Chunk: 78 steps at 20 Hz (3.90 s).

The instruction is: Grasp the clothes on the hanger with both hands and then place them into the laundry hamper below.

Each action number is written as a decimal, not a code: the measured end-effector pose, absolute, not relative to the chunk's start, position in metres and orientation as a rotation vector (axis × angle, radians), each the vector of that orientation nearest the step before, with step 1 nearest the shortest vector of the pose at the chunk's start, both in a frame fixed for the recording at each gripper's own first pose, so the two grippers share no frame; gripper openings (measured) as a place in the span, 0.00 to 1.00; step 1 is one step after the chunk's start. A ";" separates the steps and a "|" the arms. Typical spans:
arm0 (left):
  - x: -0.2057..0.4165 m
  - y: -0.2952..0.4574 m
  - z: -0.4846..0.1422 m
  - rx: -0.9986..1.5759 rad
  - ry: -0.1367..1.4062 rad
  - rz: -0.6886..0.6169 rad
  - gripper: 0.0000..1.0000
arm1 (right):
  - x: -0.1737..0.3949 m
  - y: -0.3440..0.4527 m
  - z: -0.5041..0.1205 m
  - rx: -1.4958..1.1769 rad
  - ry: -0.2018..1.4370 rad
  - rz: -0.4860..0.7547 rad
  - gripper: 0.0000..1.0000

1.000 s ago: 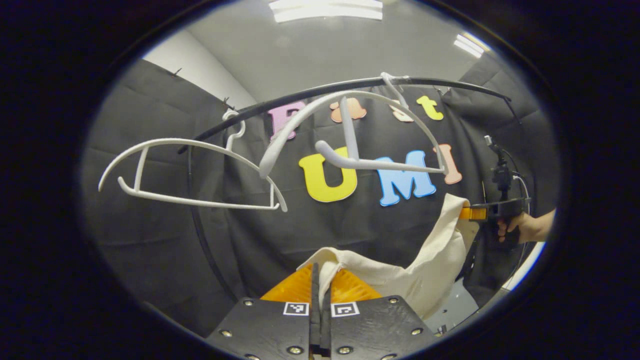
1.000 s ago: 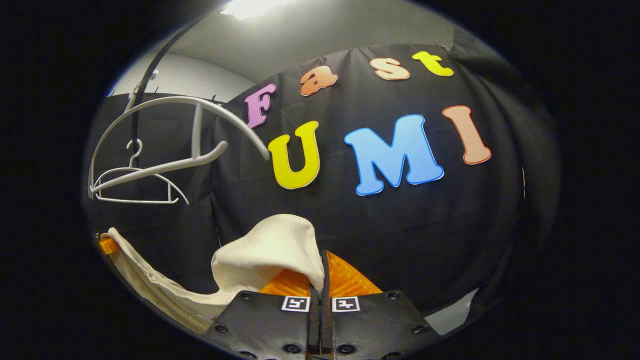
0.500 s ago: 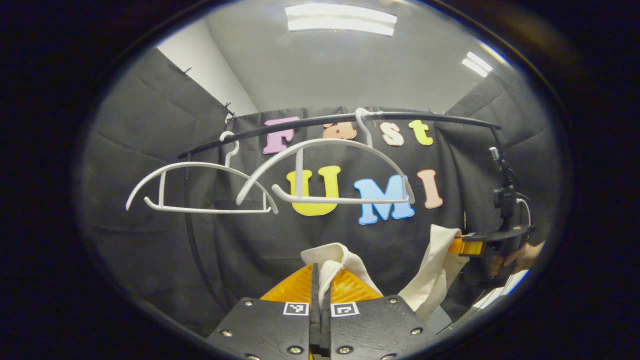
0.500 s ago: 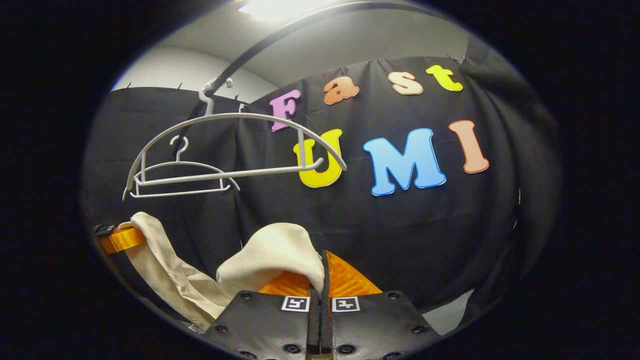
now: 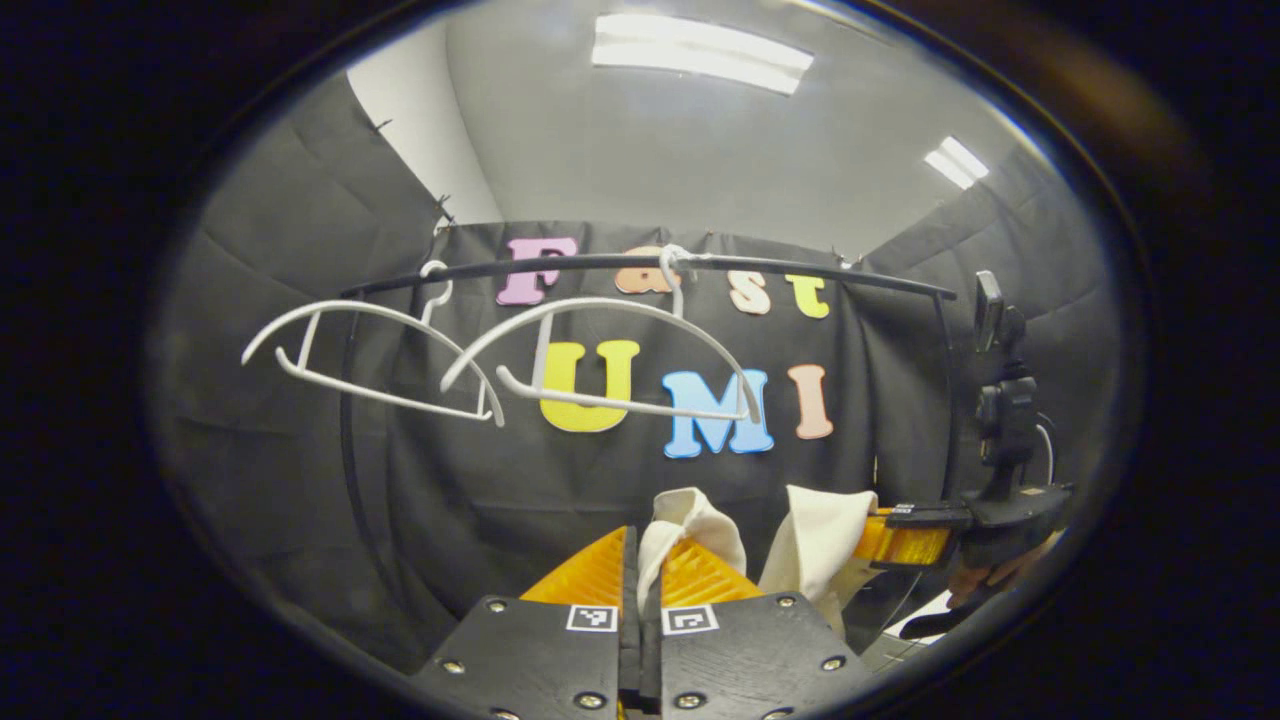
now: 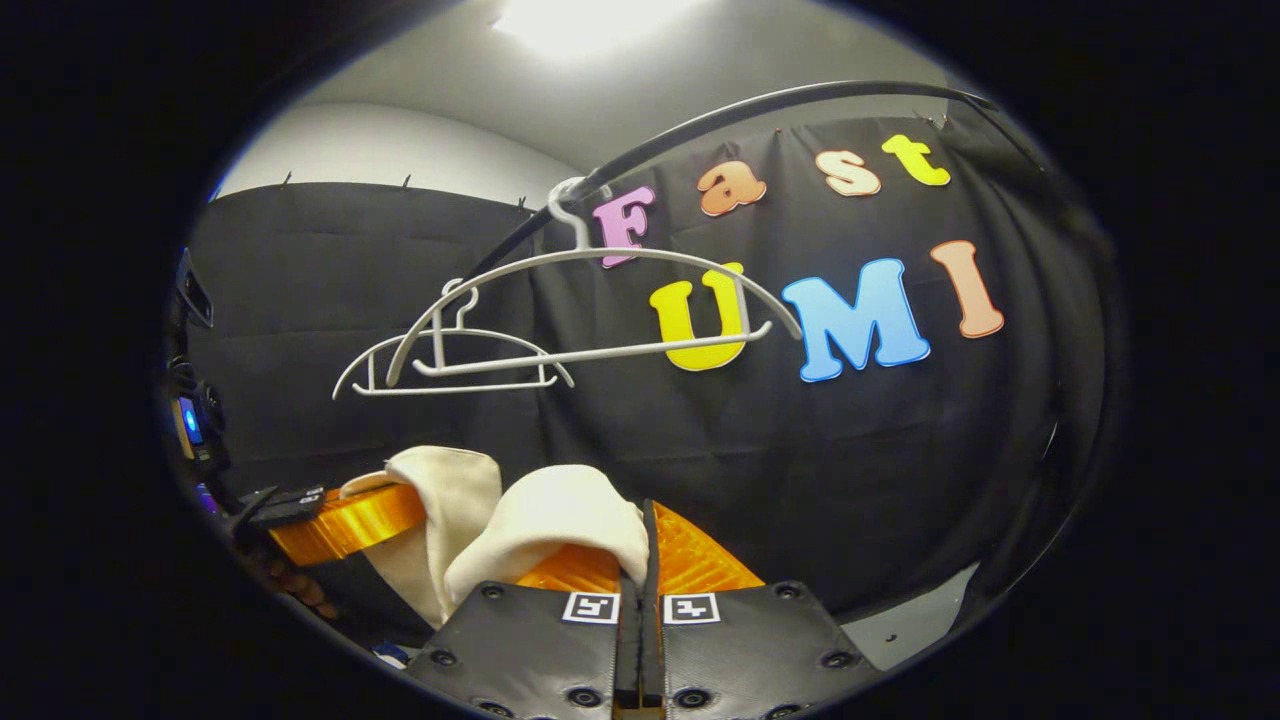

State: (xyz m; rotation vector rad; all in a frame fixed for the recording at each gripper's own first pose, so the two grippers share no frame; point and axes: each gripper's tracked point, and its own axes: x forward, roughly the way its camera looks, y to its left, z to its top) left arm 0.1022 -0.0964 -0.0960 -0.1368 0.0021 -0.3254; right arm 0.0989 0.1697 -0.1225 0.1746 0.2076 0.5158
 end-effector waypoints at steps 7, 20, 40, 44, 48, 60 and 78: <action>0.097 -0.094 -0.207 -0.160 0.169 -0.279 0.01 | 0.063 0.178 -0.212 0.164 0.379 0.480 0.02; 0.054 -0.064 -0.441 -0.121 0.602 -0.163 0.01 | 0.027 0.140 -0.415 0.050 0.766 0.297 0.02; 0.025 -0.032 -0.537 -0.041 0.824 -0.094 0.94 | -0.017 0.133 -0.479 -0.062 0.955 0.237 0.79; 0.029 -0.020 -0.525 -0.024 0.784 -0.074 0.96 | -0.016 0.134 -0.472 -0.077 0.925 0.222 0.98; 0.038 -0.008 -0.495 -0.016 0.719 -0.052 0.95 | -0.014 0.134 -0.455 -0.079 0.895 0.210 0.98; 0.033 0.038 -0.274 -0.060 0.374 -0.091 0.95 | 0.000 0.108 -0.258 -0.065 0.522 0.073 0.94; -0.060 0.065 -0.083 -0.023 0.063 -0.076 0.94 | -0.085 0.030 -0.063 -0.096 0.135 0.006 0.97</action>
